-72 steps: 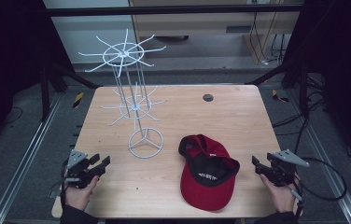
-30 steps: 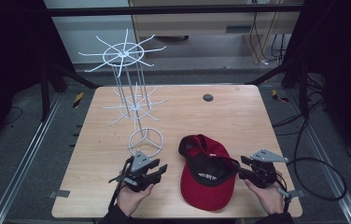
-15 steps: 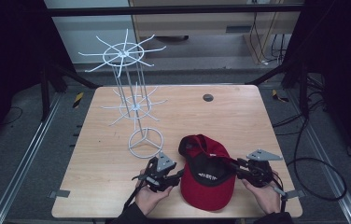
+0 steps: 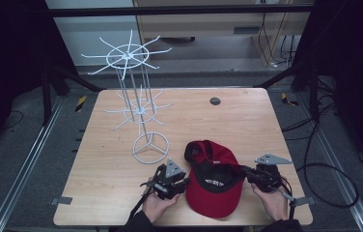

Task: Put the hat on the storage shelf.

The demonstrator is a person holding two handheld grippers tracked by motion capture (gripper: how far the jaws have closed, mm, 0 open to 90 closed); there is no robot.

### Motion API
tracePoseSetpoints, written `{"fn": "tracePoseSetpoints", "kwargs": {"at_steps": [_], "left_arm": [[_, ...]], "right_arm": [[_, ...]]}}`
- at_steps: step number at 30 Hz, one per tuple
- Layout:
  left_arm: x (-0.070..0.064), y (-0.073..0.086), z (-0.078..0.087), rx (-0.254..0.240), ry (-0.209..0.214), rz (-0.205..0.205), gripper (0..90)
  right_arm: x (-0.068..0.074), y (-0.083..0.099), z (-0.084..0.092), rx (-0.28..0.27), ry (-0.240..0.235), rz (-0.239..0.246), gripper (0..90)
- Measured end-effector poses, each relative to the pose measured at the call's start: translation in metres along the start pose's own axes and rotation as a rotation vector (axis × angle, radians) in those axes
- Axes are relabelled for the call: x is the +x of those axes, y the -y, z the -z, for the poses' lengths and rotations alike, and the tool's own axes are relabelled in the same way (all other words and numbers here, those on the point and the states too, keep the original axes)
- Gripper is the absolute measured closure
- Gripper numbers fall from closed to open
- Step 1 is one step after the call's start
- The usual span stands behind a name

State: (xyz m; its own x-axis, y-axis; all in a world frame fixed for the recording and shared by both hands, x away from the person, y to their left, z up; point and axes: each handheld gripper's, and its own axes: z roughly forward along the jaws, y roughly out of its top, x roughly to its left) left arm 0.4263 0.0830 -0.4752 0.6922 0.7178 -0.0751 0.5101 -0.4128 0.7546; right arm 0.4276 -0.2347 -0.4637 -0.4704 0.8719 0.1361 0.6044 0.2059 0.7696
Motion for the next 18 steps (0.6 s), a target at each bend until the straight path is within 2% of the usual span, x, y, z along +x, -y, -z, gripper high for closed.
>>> {"fn": "tracePoseSetpoints", "kwargs": {"at_steps": [8, 12, 18], "left_arm": [[0.000, 0.002, -0.004, 0.010, -0.002, 0.002, 75.5], [0.001, 0.003, -0.007, 0.011, 0.006, 0.010, 75.6], [-0.001, 0.003, -0.012, 0.023, 0.013, -0.001, 76.1]], "right_arm": [[0.007, -0.007, 0.008, -0.061, -0.004, 0.016, 87.1], [0.010, -0.012, 0.015, -0.121, -0.020, 0.012, 87.1], [0.017, -0.022, 0.022, -0.190, -0.051, 0.010, 87.2]]}}
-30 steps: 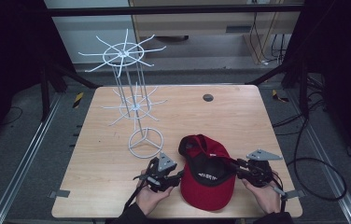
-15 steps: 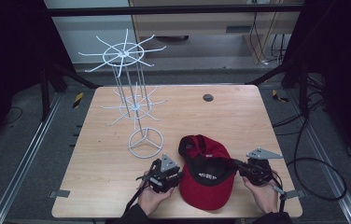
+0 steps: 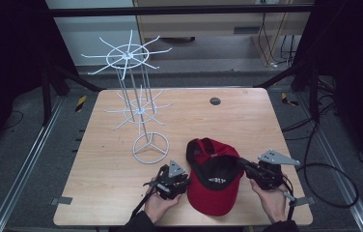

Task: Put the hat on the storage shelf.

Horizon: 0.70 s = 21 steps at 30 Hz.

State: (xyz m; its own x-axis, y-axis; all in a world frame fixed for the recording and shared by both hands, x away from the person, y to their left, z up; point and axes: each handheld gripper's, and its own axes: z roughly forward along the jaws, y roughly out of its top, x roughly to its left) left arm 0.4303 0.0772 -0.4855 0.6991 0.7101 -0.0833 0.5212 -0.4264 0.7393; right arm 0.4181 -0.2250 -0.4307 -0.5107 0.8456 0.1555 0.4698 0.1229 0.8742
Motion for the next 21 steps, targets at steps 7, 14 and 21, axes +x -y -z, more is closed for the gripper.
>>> {"fn": "tracePoseSetpoints", "kwargs": {"at_steps": [7, 14, 21], "left_arm": [[0.001, 0.000, -0.002, 0.007, 0.005, -0.002, 75.6], [0.004, -0.003, 0.007, -0.022, 0.009, -0.016, 68.0], [0.012, -0.031, 0.033, -0.149, 0.008, -0.011, 56.7]], "right_arm": [[0.009, -0.012, -0.003, -0.041, -0.011, 0.013, 87.2], [0.015, -0.020, -0.003, -0.043, 0.005, 0.041, 87.2], [0.019, -0.028, -0.002, -0.054, 0.010, 0.051, 87.2]]}}
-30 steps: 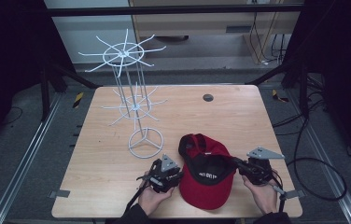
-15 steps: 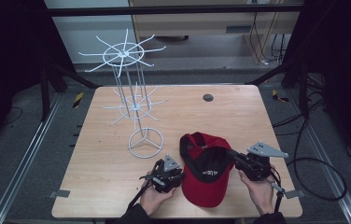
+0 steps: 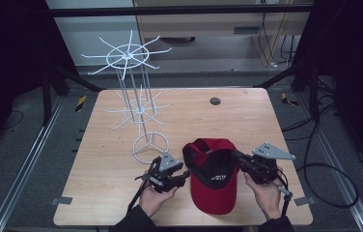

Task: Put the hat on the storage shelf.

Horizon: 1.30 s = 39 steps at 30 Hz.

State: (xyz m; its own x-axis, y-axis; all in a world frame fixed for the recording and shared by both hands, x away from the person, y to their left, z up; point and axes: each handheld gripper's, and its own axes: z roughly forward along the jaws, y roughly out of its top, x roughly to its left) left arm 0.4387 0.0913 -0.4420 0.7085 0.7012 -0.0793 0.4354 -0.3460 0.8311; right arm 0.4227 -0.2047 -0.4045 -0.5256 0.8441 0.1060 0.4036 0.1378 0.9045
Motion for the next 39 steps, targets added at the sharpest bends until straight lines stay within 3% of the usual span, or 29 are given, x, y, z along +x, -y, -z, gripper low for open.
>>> {"fn": "tracePoseSetpoints", "kwargs": {"at_steps": [4, 9, 17, 20, 23, 27, 31, 34, 39], "left_arm": [[0.000, -0.022, 0.001, -0.035, 0.005, -0.042, 47.1], [-0.005, -0.041, -0.004, -0.051, 0.015, -0.070, 42.2], [-0.020, -0.056, -0.017, -0.042, 0.033, -0.111, 40.2], [-0.026, -0.060, -0.024, -0.024, 0.026, -0.146, 40.6], [-0.027, -0.063, -0.031, -0.001, 0.011, -0.154, 47.0], [-0.025, -0.067, -0.037, 0.000, 0.034, -0.116, 62.4], [-0.022, -0.070, -0.036, 0.001, 0.029, -0.094, 77.7], [-0.021, -0.072, -0.034, -0.004, 0.019, -0.085, 80.1], [-0.015, -0.077, -0.030, -0.023, -0.004, -0.062, 80.8]], "right_arm": [[0.002, -0.005, 0.000, 0.000, 0.011, 0.008, 87.2], [0.005, -0.012, -0.003, -0.001, 0.005, 0.018, 87.2], [0.011, -0.018, -0.007, 0.002, 0.000, 0.044, 87.2], [0.013, -0.019, -0.009, 0.003, -0.003, 0.053, 87.2], [0.015, -0.020, -0.009, 0.000, -0.011, 0.056, 87.2], [0.016, -0.021, -0.009, 0.000, -0.018, 0.061, 87.1], [0.013, -0.019, -0.011, 0.023, -0.012, 0.058, 86.6], [0.013, -0.017, -0.013, 0.031, -0.024, 0.049, 85.0], [0.013, -0.017, -0.011, 0.013, -0.053, 0.047, 70.2]]}}
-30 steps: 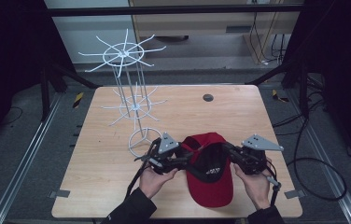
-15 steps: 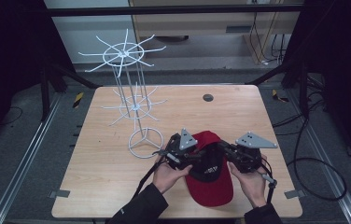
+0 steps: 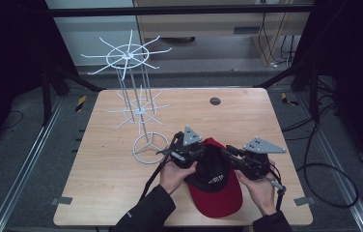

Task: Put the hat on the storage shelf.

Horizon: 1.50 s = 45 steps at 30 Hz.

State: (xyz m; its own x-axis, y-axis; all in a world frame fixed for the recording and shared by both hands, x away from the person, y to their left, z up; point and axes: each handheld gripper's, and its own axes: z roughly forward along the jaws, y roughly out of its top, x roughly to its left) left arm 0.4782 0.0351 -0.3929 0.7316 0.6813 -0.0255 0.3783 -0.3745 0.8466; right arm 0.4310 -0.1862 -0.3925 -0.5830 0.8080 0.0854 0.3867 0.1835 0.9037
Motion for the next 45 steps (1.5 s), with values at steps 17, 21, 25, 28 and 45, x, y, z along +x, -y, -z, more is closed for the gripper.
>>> {"fn": "tracePoseSetpoints", "kwargs": {"at_steps": [17, 21, 25, 28, 45], "left_arm": [[0.019, -0.025, 0.000, -0.044, -0.045, 0.030, 81.1], [0.018, -0.032, 0.003, -0.059, -0.045, 0.025, 81.1], [0.017, -0.038, 0.006, -0.073, -0.041, 0.022, 81.1], [0.014, -0.042, 0.008, -0.082, -0.039, 0.010, 81.1], [-0.001, -0.038, 0.030, -0.104, -0.013, -0.049, 81.0]], "right_arm": [[0.002, 0.049, 0.007, 0.112, -0.051, -0.050, 49.3], [0.003, 0.052, 0.001, 0.142, -0.080, -0.066, 54.7], [0.003, 0.055, -0.005, 0.181, -0.078, -0.054, 66.7], [0.002, 0.055, -0.005, 0.194, -0.081, -0.069, 82.2], [-0.011, 0.030, 0.011, 0.079, 0.280, 0.183, 85.7]]}}
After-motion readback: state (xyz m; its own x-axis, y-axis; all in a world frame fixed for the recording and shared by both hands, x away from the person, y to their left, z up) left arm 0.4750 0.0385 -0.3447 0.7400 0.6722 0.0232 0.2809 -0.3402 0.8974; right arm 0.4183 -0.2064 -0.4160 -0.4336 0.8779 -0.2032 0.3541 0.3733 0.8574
